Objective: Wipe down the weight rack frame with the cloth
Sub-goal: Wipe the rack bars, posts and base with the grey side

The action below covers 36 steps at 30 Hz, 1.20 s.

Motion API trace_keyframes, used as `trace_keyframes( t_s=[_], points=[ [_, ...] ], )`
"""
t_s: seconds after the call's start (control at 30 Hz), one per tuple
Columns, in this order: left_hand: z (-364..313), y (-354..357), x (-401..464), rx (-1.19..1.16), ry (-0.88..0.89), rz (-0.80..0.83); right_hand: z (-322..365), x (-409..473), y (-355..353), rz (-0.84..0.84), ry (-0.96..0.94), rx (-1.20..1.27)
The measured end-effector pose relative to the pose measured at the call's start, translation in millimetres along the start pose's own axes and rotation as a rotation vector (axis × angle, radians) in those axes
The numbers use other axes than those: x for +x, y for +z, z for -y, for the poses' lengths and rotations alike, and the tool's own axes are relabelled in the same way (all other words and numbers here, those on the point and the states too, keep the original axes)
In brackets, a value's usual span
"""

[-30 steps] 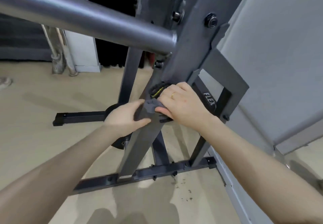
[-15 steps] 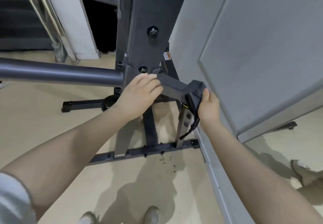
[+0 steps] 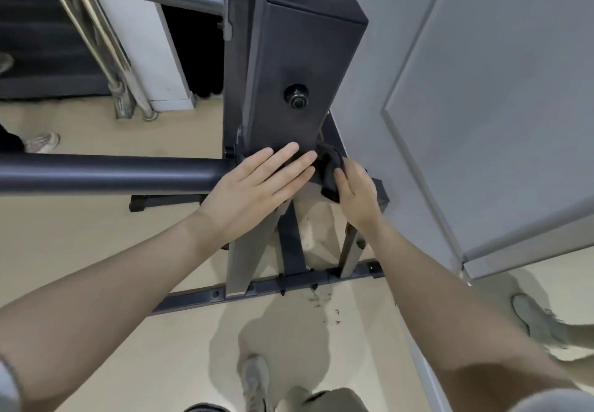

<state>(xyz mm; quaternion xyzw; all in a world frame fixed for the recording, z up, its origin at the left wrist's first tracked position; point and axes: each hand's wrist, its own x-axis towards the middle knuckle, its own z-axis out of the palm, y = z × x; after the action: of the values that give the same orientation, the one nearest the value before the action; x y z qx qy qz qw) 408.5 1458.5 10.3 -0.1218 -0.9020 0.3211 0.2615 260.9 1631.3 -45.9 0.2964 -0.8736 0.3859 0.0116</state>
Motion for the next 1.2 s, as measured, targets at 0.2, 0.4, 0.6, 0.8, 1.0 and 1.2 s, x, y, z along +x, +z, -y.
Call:
trace_keyframes(
  t_s=[0.2,0.4,0.6,0.8,1.0,1.2],
  points=[
    [2,0,3,0.014,0.002,-0.015,38,-3,15,-0.021,0.015,0.004],
    [0,0,5,0.021,-0.024,-0.049,10,-7,-1,0.005,-0.045,0.099],
    [-16,-6,10,0.028,-0.029,-0.058,3,-2,0,0.074,0.136,-0.028],
    [-55,3,52,-0.077,-0.076,-0.010,-27,2,-18,0.317,-0.343,-0.221],
    [-79,19,62,-0.160,-0.182,0.120,-72,6,-33,0.318,-0.234,-0.385],
    [-76,18,63,-0.191,-0.217,0.107,-60,26,-18,0.381,-0.415,-0.154]
  ],
)
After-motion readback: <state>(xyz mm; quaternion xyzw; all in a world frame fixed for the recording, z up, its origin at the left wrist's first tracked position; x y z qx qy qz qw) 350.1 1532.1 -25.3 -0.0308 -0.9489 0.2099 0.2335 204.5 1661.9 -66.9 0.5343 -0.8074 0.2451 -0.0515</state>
